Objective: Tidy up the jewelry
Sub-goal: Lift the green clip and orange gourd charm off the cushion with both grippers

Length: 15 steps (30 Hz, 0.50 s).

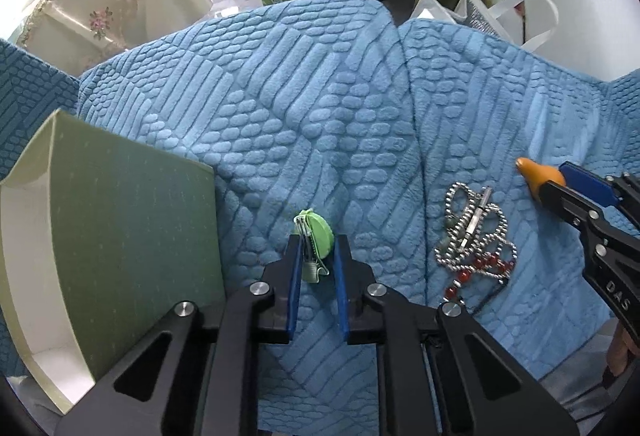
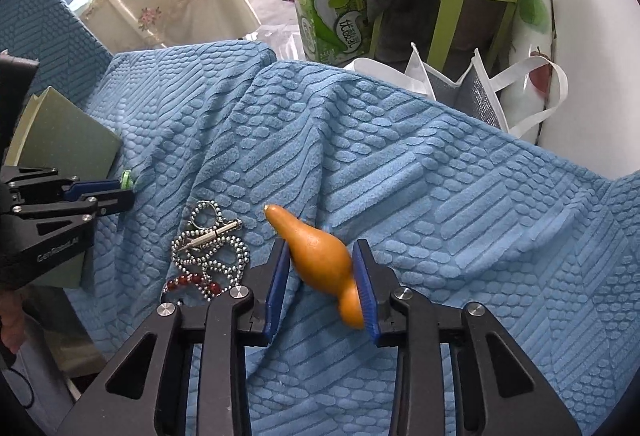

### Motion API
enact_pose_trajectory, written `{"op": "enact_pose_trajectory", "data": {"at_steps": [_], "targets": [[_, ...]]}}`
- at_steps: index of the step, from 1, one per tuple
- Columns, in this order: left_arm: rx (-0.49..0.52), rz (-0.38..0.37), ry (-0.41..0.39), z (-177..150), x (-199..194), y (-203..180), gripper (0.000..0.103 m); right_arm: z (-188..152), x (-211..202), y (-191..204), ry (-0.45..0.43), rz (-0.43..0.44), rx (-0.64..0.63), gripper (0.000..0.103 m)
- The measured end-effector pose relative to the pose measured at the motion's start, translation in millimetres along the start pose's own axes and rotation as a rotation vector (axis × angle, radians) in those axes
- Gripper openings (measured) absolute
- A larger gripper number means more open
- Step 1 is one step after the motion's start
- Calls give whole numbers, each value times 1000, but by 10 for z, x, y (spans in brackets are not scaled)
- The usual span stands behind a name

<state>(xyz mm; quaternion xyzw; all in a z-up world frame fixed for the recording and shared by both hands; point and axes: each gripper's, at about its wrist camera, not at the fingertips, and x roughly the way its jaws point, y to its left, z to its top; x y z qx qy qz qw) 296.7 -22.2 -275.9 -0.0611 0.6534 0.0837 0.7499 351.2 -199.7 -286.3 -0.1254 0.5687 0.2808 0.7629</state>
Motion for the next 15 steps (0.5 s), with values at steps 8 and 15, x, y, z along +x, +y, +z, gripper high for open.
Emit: {"op": "enact_pose_trajectory", "data": {"at_steps": [8,15], "targets": [[10,-70,-54,-154,-224,40,16,-142,-194,-31,-55,1,70,23],[23,-138,-105,-279,-380,95,15,-311,-271,19,-69,15,132,2]]}}
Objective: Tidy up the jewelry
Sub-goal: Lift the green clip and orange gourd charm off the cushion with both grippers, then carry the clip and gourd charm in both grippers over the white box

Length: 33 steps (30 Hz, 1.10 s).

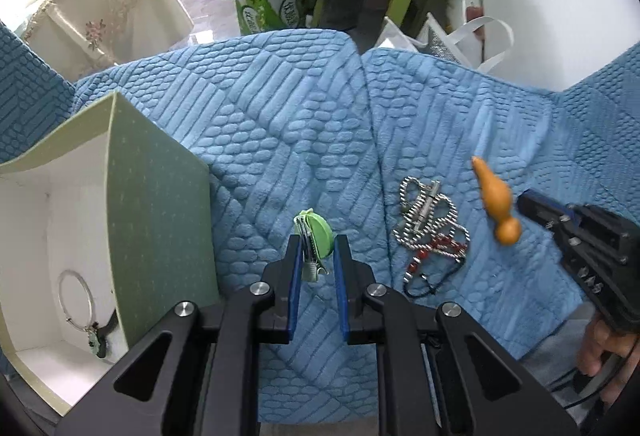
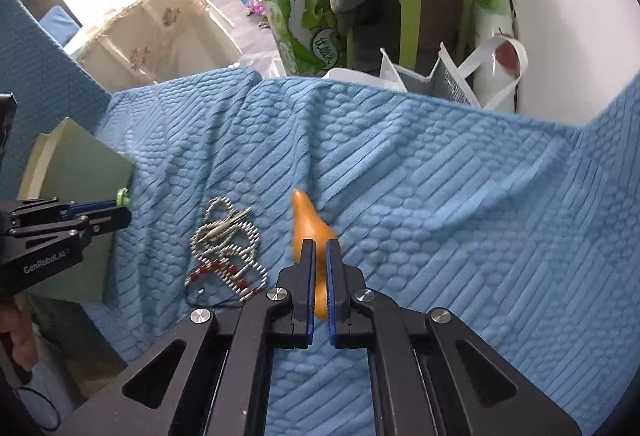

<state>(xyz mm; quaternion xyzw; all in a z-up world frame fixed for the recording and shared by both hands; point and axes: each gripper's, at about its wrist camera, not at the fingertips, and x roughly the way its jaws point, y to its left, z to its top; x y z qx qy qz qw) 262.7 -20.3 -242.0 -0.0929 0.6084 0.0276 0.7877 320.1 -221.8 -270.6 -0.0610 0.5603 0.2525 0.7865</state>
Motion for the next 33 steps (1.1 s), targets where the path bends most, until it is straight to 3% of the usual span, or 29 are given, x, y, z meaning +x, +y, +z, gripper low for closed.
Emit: {"op": "enact_pose_trajectory", "data": {"at_steps": [6,8,10,11,19,27,33], "targets": [[53,-45,-65,-191,-241,-44,15,-49,3,-17,-8,9,31,4],[68,-63,-84,-236,-307,-56,15,-22,-45,-60,-38,-2,42,10],[72,-81,-101,-282,-374,-27,15,-2,-34,-97,-42,-6,50,26],[72,-92,-110,-305,-402,-12,15,5,-16,-112,-40,-13,54,27],[45,-180,-145,-336,-427,148,15,5,258,2,30,-43,-7,26],[60,-217,-193,-386,-509,192,15,-55,244,127,11,-118,-48,26],[95,-250,-244,-389,-719,212,15,-127,-7,184,-52,-130,15,26]]}}
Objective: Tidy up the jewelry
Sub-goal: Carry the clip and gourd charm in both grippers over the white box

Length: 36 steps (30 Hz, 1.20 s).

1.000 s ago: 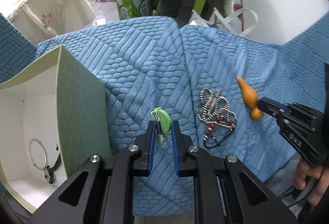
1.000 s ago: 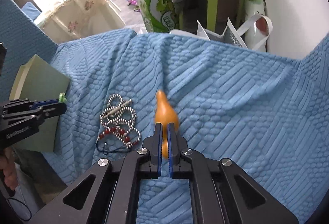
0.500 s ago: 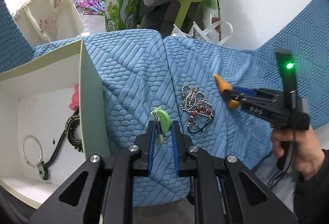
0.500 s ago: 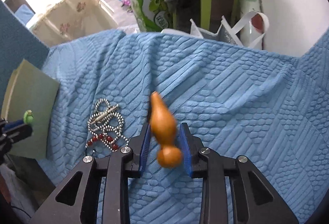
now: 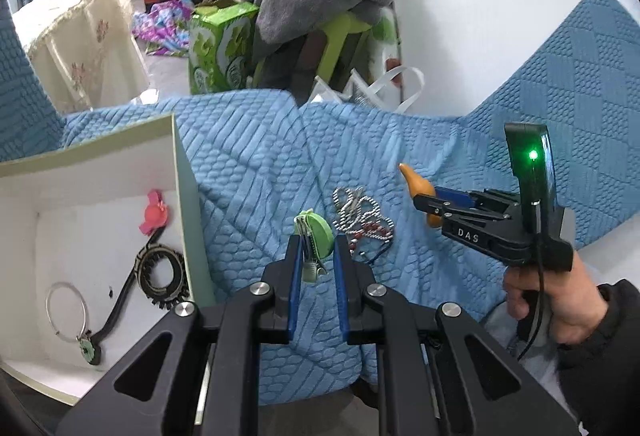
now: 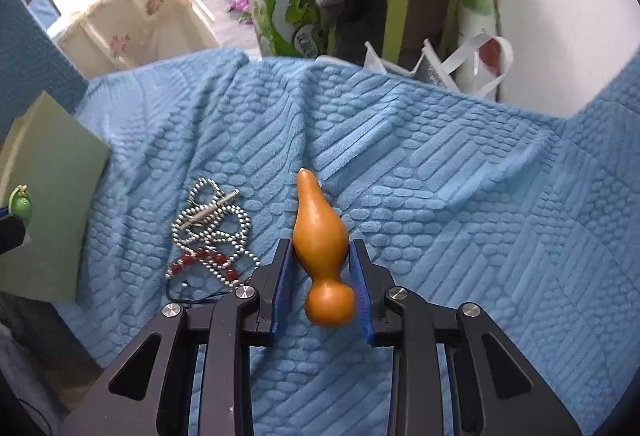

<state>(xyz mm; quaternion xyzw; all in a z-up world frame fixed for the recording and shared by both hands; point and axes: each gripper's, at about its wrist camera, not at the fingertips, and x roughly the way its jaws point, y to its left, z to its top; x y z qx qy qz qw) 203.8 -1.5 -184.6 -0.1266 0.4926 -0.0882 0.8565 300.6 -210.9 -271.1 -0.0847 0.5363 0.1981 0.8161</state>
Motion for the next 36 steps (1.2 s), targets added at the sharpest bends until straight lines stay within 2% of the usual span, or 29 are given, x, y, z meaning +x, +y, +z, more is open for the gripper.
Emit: {"op": "enact_pose_trajectory", "data": {"at_steps": [6,9,16,20,23,27,31,36], "targets": [[49,-22,-87,146,-372,-31,15,94,-505,151,-117,-8,56,26],[67,-14,-146,206,-598,-32,15,188,-822,303,-190,20,77,26],[69,-10,-283,269,-1190,37,15,402,-1523,810,-354,85,34,26],[45,19,-349,267,-1455,199,15,506,-1753,1146,-402,130,-11,26],[13,39,-369,218,-1508,441,15,562,-1813,1415,-409,174,-43,26],[-76,63,-330,166,-1390,818,15,606,-1679,1747,-371,220,-91,26],[-122,74,-285,129,-1252,1029,15,588,-1412,2112,-293,263,-134,26],[-175,94,-209,111,-1038,1234,15,516,-1181,2391,-195,284,-175,26]]}}
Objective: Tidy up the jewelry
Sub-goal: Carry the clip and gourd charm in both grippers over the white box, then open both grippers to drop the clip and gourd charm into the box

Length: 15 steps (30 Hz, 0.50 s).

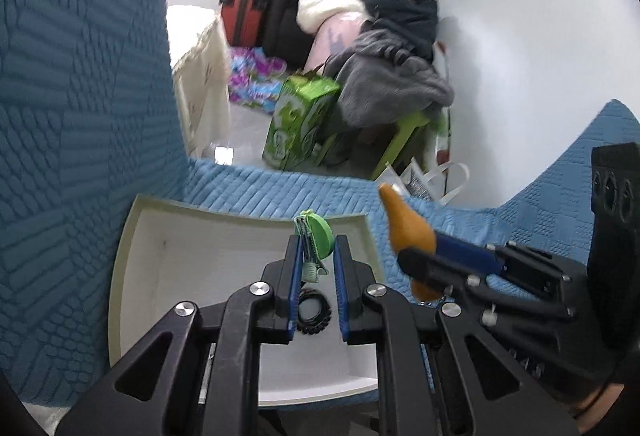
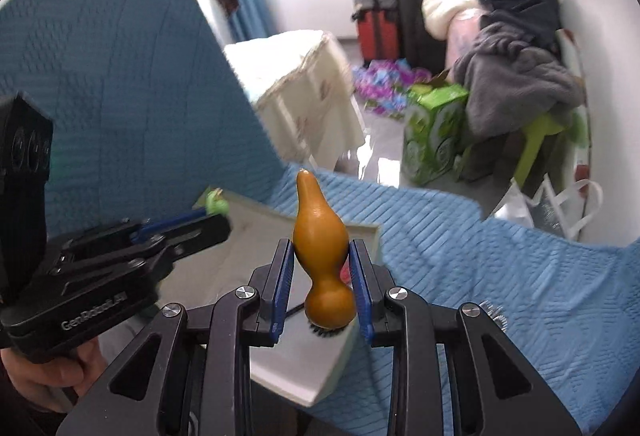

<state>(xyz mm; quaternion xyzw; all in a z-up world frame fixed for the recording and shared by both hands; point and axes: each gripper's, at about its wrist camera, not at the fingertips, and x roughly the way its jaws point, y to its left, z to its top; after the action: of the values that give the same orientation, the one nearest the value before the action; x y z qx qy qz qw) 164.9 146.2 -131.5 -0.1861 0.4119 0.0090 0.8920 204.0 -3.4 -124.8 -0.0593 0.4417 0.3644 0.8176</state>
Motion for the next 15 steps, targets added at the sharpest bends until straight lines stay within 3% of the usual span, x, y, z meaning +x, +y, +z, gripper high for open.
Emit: {"op": "enact_pose_trajectory", "data": {"at_steps": [5,15], "targets": [[-74,-30,60,-43,184,222,15,-54,293,38,94,28,26,26],[-130,27,103,-110,311,421,16,-59,419,30,123,28,31,27]]}}
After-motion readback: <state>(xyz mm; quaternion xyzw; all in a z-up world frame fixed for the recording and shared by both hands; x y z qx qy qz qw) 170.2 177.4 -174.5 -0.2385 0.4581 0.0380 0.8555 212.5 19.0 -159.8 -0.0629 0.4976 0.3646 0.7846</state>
